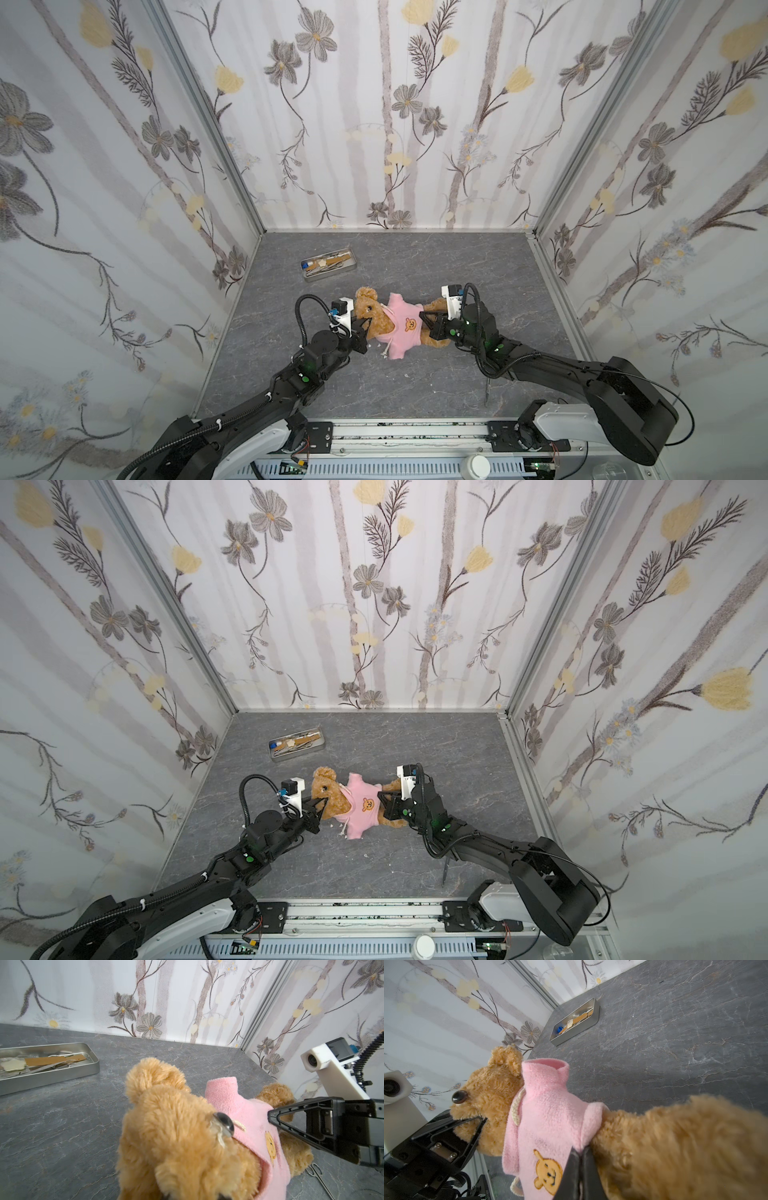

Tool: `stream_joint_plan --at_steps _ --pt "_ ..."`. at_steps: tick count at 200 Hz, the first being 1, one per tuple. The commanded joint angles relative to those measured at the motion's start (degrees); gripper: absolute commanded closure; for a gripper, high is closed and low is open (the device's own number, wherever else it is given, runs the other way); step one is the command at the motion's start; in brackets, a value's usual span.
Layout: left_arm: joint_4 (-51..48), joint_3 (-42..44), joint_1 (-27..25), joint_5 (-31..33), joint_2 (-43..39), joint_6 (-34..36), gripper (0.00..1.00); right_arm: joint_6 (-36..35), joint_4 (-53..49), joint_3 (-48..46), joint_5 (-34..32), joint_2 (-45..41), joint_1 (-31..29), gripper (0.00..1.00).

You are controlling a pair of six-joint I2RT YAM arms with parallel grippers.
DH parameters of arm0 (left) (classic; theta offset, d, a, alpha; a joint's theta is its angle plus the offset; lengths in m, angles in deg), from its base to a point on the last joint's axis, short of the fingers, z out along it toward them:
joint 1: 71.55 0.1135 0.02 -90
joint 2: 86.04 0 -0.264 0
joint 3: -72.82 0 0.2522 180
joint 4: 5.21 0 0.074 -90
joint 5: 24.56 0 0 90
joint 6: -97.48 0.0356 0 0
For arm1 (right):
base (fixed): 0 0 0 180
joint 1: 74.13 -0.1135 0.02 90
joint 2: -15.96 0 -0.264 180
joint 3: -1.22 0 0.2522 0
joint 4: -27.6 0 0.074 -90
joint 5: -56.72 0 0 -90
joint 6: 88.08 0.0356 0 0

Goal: Dress the teddy bear

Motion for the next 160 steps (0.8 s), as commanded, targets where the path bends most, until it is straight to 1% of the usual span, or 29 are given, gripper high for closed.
stream_joint_plan --at_steps 1,20,41,53,60,76,85,110,130,136,140,160 --pt "3.43 0.52 -0.09 -0.05 2.29 -8.34 0.54 -4.23 6.61 -0.48 -4.54 2.15 -0.21 1.0" --pt "3.24 2.01 -0.13 0.6 2.29 -14.17 0.39 -8.23 8.38 -1.79 -5.53 3.47 -0.29 1.0" --pt "1.87 3.84 0.07 1.99 -0.31 -21.31 0.22 -13.37 9.71 -2.58 -4.65 4.73 -0.61 1.0" --pt "-1.98 3.05 0.25 3.08 -1.86 -24.65 0.13 -15.96 10.74 -3.31 -4.29 4.86 -1.04 1.0" --pt "-5.54 1.9 0.57 3.77 -2.44 -26.36 0.1 -17.32 11.5 -3.87 -4.31 4.73 -1.27 1.0" --pt "-12.39 -1.97 1.43 3.29 -2.22 -27.09 0.03 -20.28 13.23 -5.15 -5.23 4.22 -2.25 1.0" --pt "-16.26 -4.33 2.11 3.02 -1.04 -27.57 0.0 -21.72 13.96 -5.77 -5.79 3.93 -2.78 1.0" --pt "-23.43 -9.94 5.19 -0.02 4.85 -28.08 0.0 -24.7 16.4 -7.15 -7.86 3.22 -4.52 1.0" --pt "-23.66 -12.76 8.17 -6.56 10.36 -29.04 0.0 -26.7 16.49 -7.27 -10.09 2.7 -5.75 1.0" --pt "-23.66 -13.73 8.42 -8.43 12.17 -29.18 0.0 -27.13 16.23 -7.1 -10.64 2.6 -5.82 1.0" --pt "-23.69 -14.28 8.52 -9.65 13.29 -29.26 0.0 -27.36 15.95 -7.02 -11.07 2.53 -7.59 1.0" --pt "-23.43 -15.71 8.54 -14.19 17.57 -31.44 0.0 -28.0 16.04 -7.18 -12.15 2.5 -8.54 1.0"
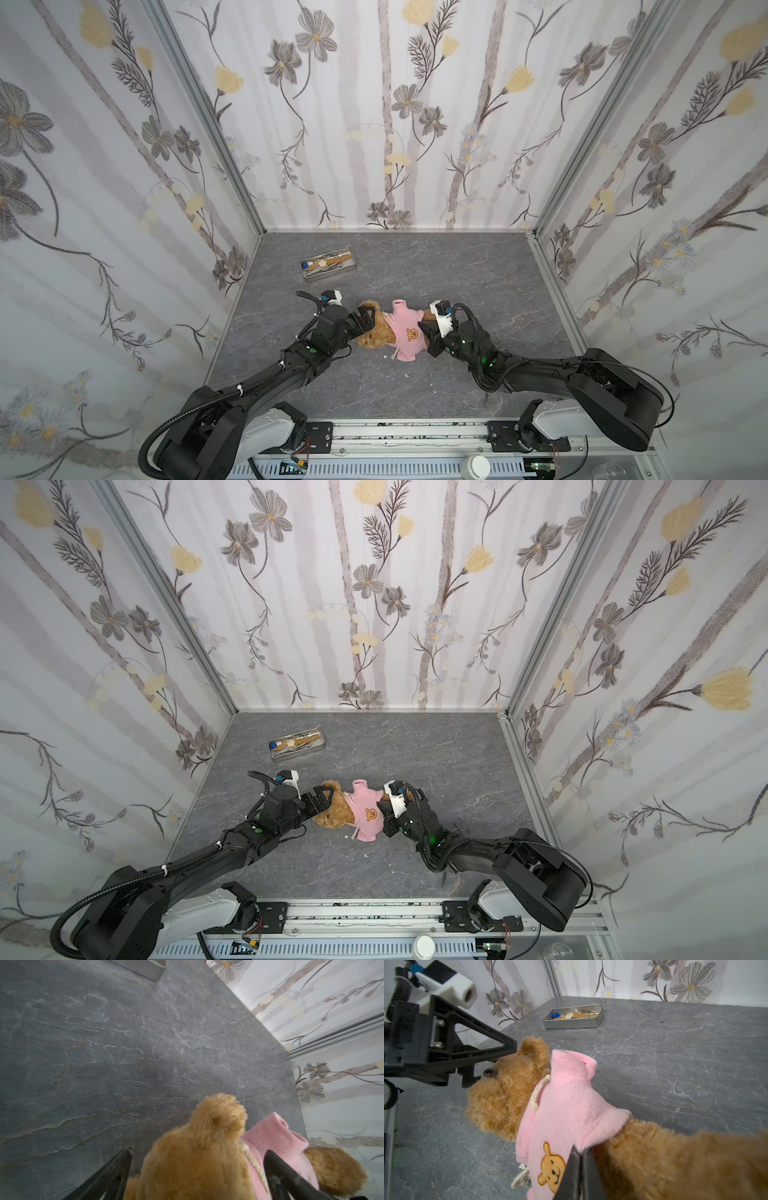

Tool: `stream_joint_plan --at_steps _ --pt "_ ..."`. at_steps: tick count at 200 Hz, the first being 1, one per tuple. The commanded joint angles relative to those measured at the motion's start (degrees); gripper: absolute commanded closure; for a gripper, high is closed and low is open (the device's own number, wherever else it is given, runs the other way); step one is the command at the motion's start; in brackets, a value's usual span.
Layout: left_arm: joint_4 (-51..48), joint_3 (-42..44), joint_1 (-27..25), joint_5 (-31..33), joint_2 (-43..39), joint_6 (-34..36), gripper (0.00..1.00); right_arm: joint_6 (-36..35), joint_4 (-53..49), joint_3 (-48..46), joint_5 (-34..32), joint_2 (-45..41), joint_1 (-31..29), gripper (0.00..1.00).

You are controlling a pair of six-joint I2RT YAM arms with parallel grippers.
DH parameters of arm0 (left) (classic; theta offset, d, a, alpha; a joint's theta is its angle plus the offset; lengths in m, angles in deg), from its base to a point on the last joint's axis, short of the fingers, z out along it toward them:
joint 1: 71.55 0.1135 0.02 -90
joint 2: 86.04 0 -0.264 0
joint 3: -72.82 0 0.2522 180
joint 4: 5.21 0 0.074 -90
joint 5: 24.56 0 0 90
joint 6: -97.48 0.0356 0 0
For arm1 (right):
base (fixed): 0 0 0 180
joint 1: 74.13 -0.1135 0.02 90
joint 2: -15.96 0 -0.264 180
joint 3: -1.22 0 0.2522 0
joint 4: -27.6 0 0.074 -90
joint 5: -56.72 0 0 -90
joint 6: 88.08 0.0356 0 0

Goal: Dress the teddy bear

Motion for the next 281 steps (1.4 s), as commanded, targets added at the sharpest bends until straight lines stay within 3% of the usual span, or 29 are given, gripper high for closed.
stream_joint_plan --at_steps 1,18,54,71,86,100,117,140,172,218,281 --pt "-1.54 -1.73 0.2 -8.1 3.94 -3.28 0.0 -2.93 3.37 -0.01 -2.55 -0.21 -1.12 1.0" --pt "1.48 -2.35 0.2 -10.0 7.94 -4.44 0.05 -3.22 4.45 -0.41 -2.97 0.33 -1.57 1.0" --pt "6.04 -3.62 -0.05 -11.2 12.3 -7.11 0.48 -3.29 -0.14 0.51 -6.39 -1.56 -1.5 1.0" --pt "10.23 -1.77 -0.37 -8.31 8.9 -4.12 0.73 -1.28 -8.16 1.75 -6.05 -6.33 -0.79 0.82" --pt "14.72 1.27 -1.38 -2.02 3.89 1.91 1.0 1.51 -13.81 1.47 1.0 -12.76 0.83 0.68" --pt "21.39 5.34 -2.38 3.26 -2.58 8.67 1.0 4.21 -18.8 1.45 10.04 -20.18 4.72 0.6" --pt "35.31 12.3 -2.87 4.91 -8.07 16.8 1.0 7.21 -24.58 3.1 18.27 -28.15 7.98 0.54" --pt "48.65 17.53 -2.99 4.88 -11.29 25.7 1.0 12.21 -30.4 8.46 24.65 -29.97 11.22 0.51" --pt "50.8 17.32 -3.15 2.94 -13.99 34.28 1.0 19.02 -32.78 14.29 32.09 -22.66 12.01 0.54" --pt "52.66 17.81 -3.61 0.43 -16.03 38.07 1.0 24.44 -26.28 15.28 38.36 -15.91 11.98 0.56" --pt "52.92 17.91 -5.05 0.57 -15.87 40.34 1.0 26.98 -22.42 16.9 38.38 -9.97 12.07 0.6"
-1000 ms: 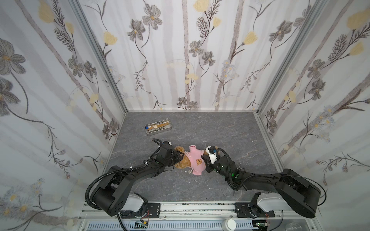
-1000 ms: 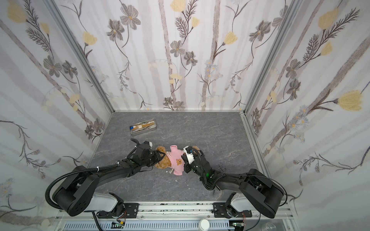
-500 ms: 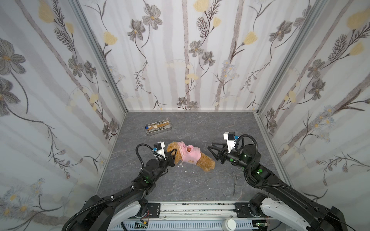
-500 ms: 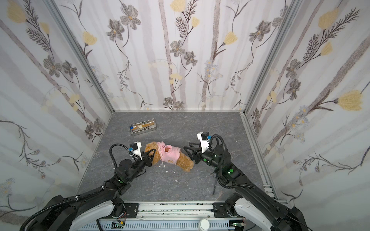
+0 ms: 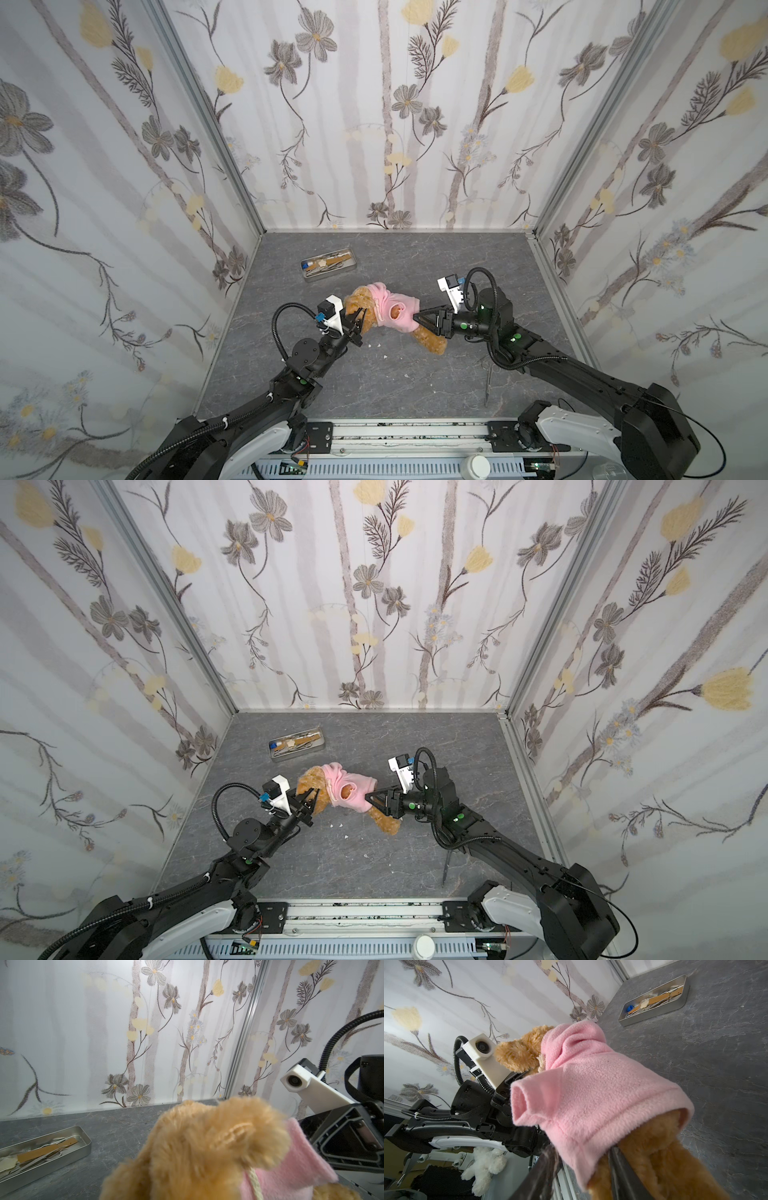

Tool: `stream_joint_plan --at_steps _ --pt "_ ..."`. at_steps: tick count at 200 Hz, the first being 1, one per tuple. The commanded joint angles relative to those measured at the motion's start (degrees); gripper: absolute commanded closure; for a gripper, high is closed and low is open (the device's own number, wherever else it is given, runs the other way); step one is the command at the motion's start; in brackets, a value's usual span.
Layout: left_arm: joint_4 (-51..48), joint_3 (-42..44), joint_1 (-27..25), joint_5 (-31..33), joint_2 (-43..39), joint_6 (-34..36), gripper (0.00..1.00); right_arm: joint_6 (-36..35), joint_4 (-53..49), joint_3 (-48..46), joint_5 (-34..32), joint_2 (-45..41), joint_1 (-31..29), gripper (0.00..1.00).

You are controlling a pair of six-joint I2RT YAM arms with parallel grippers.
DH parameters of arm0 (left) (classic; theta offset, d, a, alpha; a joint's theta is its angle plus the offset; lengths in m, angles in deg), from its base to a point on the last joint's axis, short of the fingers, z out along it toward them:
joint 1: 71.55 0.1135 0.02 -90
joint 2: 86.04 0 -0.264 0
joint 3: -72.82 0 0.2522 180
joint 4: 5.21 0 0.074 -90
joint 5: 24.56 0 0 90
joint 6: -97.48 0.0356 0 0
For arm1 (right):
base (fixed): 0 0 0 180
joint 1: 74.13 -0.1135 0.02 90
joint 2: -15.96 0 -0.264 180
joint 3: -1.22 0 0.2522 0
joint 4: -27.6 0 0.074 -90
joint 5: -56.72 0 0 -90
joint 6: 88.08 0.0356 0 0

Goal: Dress the teddy bear

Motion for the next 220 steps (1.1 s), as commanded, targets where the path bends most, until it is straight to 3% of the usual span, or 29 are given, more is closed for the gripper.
stream_joint_plan --at_steps 1,42,61,104,147,220 --pt "5.36 0.01 -0.34 -0.18 -0.1 1.46 1.0 2.1 4.24 0.88 0.89 1.9 -0.04 0.6" --pt "5.28 0.44 -0.77 0.8 -0.28 1.15 1.0 4.91 6.71 -0.58 -3.46 3.22 0.53 0.91" --pt "5.2 0.87 -1.05 3.24 -0.81 0.02 1.0 6.68 8.06 -3.14 -7.18 1.7 1.53 1.0" --pt "1.85 1.03 -2.57 18.01 -2.2 -7.29 1.0 6.94 6.89 -7.43 -14.71 -1.91 2.19 1.0" --pt "-11.19 -4.58 -7.27 35.76 -1.63 -10.58 1.0 4.61 6.19 -7.95 -17.46 -3.18 0.16 1.0" --pt "-33.12 -16.44 -8.75 50.01 2.59 -21.85 1.0 -3.53 -1.23 -7.85 -31.46 -5.45 -6.63 1.0"
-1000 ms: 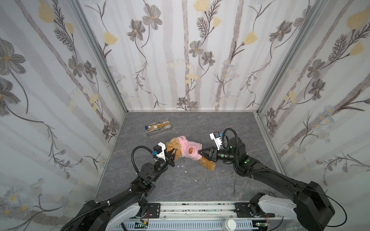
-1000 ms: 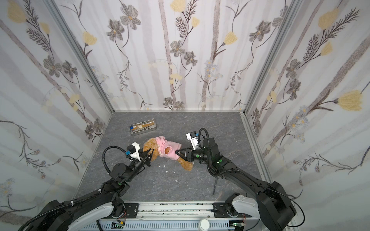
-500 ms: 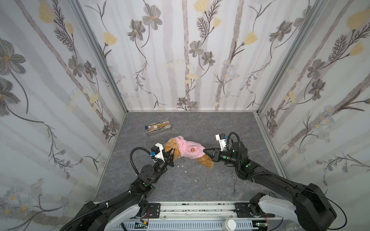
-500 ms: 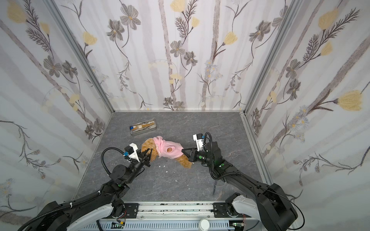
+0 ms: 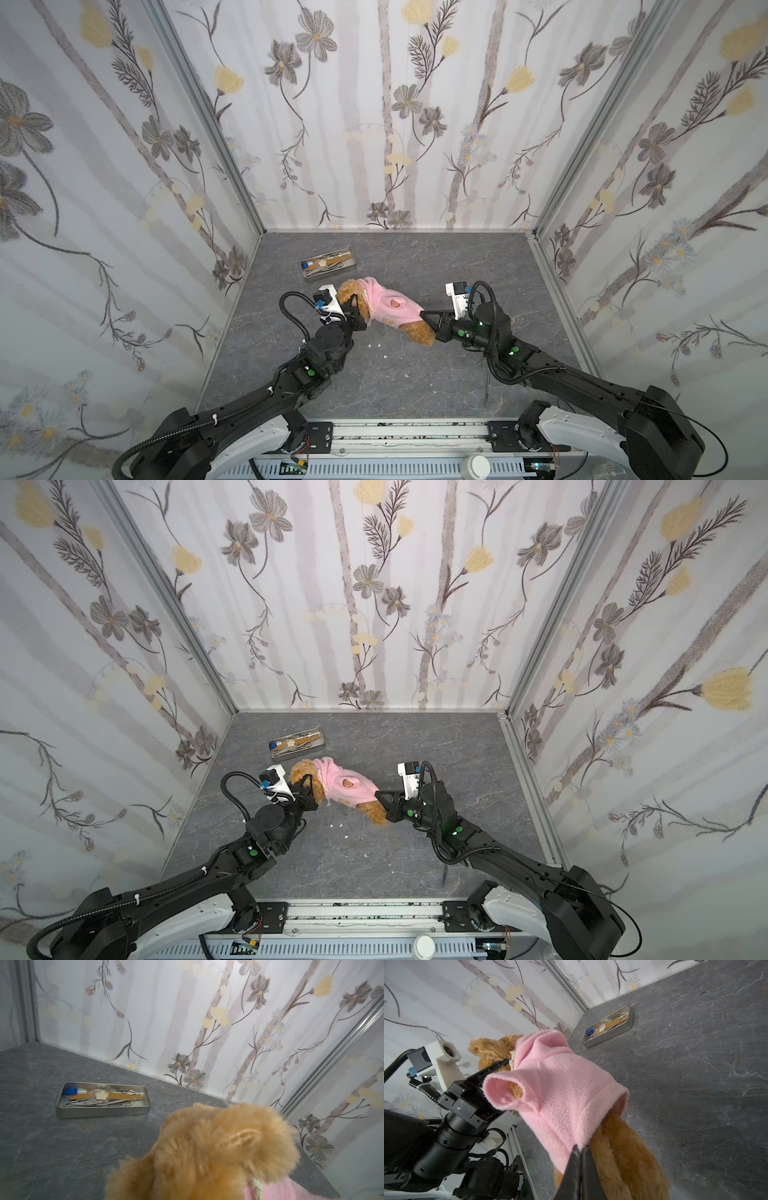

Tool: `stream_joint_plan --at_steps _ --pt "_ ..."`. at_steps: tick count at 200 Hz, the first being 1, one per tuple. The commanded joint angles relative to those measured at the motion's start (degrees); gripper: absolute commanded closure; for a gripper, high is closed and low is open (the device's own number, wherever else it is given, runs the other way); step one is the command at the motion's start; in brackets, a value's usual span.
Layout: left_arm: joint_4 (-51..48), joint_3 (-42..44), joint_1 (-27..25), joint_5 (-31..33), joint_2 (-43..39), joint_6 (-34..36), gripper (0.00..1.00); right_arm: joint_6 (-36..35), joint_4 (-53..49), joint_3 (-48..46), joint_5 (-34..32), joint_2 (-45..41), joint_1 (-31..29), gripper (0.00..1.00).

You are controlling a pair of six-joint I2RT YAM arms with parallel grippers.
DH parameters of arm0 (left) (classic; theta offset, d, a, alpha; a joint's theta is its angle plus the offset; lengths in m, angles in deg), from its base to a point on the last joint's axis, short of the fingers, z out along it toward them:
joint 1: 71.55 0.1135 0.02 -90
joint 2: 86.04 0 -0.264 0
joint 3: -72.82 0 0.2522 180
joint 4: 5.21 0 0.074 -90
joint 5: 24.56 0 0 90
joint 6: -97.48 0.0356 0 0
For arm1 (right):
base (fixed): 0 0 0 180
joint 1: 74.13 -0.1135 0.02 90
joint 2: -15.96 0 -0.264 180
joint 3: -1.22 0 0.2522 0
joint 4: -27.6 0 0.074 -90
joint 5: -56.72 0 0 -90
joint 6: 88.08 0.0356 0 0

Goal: Dress the teddy bear

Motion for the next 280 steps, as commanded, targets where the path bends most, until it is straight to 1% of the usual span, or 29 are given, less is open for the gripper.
stream_joint_plan --at_steps 1,19,48,72,88,91,102,109,115,122,142,147,155,169,182,197,209,221,234,244,262,280 --pt "-6.26 -2.84 0.24 13.25 0.73 -6.59 1.0 -4.0 -4.79 -0.71 -8.51 -0.94 -1.03 1.0" --pt "-8.68 -4.14 0.28 14.56 1.13 -8.53 1.0 -5.64 -6.57 -1.44 -14.09 -2.09 -2.4 1.0" --pt "-11.86 -5.91 0.23 15.18 1.51 -10.91 1.0 -7.73 -7.8 -1.67 -18.03 -2.15 -3.55 1.0" --pt "-12.86 -6.79 0.28 13.35 1.37 -11.32 1.0 -8.71 -7.25 -1.59 -19.19 -1.03 -3.84 1.0" --pt "-13.26 -7.32 0.24 10.21 1.6 -11.02 1.0 -10.34 -7.44 -0.01 -16.97 0.24 -3.62 1.0" --pt "-13.29 -7.45 0.21 9.58 1.73 -10.81 1.0 -10.75 -7.4 0.41 -16.26 0.42 -3.53 0.96" --pt "-13.8 -7.76 0.23 6.95 2.09 -10.29 1.0 -12.05 -7.54 1.8 -14.02 0.43 -3.12 0.72" --pt "-14.95 -7.99 0.23 5.89 2.39 -10.47 1.0 -12.7 -7.6 2.46 -12.57 -0.07 -2.6 0.62" --pt "-15.95 -8.14 0.25 5.17 2.62 -10.81 1.0 -13.15 -7.78 2.95 -11.53 -0.85 -1.93 0.57" --pt "-16.43 -8.09 0.22 3.59 2.89 -10.0 1.0 -13.3 -8.3 3.27 -10.58 -2.0 -0.93 0.53" --pt "-22.93 -9.52 0.23 1.49 3.21 -12.23 1.0 -14.77 -8.71 3.0 -6.49 -6.48 2.51 0.47" --pt "-24.25 -9.72 0.21 0.34 3.2 -12.7 1.0 -15.63 -8.94 2.83 -5.63 -7.47 2.88 0.42" --pt "-27.4 -10.39 0.29 -1.67 3.03 -15.38 1.0 -17.13 -9.43 2.53 -5.2 -8.69 2.96 0.35" --pt "-32.0 -11.59 0.33 -6.53 3.02 -20.5 1.0 -18.43 -9.43 1.5 -4.11 -9.52 2.95 0.29" --pt "-35.13 -11.78 0.4 -11.46 3.52 -27.46 1.0 -17.54 -8.39 0.13 -3.71 -9.06 2.83 0.27" --pt "-35.54 -10.76 0.67 -17.18 4.2 -36.55 1.0 -16.35 -7.22 -0.28 -2.24 -7.73 1.85 0.25" --pt "-35.45 -10.34 0.91 -20.24 5.3 -42.81 1.0 -16.52 -6.18 0.2 -1.65 -6.57 0.11 0.25" --pt "-35.14 -10.72 0.94 -21.73 6.92 -46.87 1.0 -17.36 -5.89 1.05 -1.91 -4.96 -1.91 0.27" --pt "-34.51 -11.8 1.04 -22.23 9.11 -48.1 0.89 -17.79 -6.21 2.04 -2.86 -2.85 -2.93 0.28" --pt "-33.82 -12.54 1.03 -22.19 10.87 -48.0 0.75 -17.88 -7.0 2.93 -3.23 -1.16 -2.96 0.29" --pt "-31.16 -12.95 1.15 -23.59 13.7 -46.9 0.52 -17.61 -9.22 5.09 -7.21 2.27 -2.74 0.31" --pt "-30.43 -13.23 1.42 -25.26 15.15 -43.25 0.29 -17.45 -13.21 8.11 -9.34 4.86 -2.04 0.32"
